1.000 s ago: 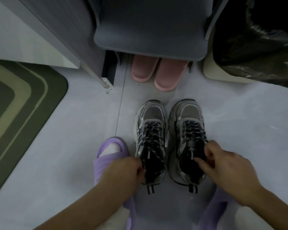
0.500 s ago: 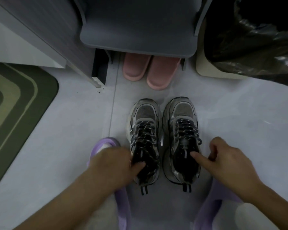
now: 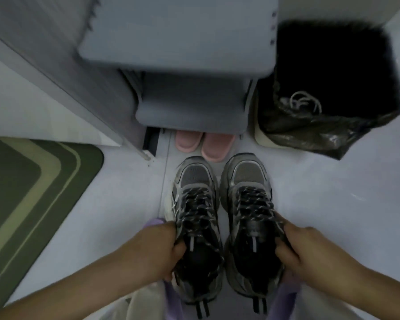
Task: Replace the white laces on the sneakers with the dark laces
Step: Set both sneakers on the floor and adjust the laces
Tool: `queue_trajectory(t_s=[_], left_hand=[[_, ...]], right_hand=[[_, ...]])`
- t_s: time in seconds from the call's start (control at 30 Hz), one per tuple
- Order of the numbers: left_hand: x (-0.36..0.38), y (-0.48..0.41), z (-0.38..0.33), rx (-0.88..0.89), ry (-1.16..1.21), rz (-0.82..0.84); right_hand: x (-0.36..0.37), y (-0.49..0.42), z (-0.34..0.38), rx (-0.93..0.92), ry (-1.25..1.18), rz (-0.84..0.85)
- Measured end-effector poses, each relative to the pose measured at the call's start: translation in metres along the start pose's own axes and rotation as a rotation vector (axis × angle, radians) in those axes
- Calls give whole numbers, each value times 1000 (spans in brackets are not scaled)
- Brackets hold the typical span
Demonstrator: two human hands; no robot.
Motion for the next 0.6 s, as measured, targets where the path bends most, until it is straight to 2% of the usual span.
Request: queue_trajectory(t_s=[0.13,0.2,0.33,0.4,0.47,0.6], left_hand=[[-89,61,-36,62,-63,-48],[-135,92,-54,81,-89,-147],[-217,118,-72,-19,58,-282],[-255,106,-77,-67,-24,-445],[-288,75,-79,-114,-107,-588],[-333,2,-78,-199,-128,-706]], right_hand=[[-92,41,53,-134,-11,-28],[-139,59,85,-174,8,-130],[-205,59,118,-143,-227,-332],[-228,40,132,-114,-267,-448],[-242,9,147,-88,-321,-476],[-262,-54,172,-77,-319,-478]])
Point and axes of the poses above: each hand's wrist, its own y-axis away from the middle knuckle, its own x-axis out of the palm, z = x × y, the point moved 1 cm from there along -y, towards the middle knuckle, and after that the axes turned 12 degrees about -z, right-handed, at the moved point
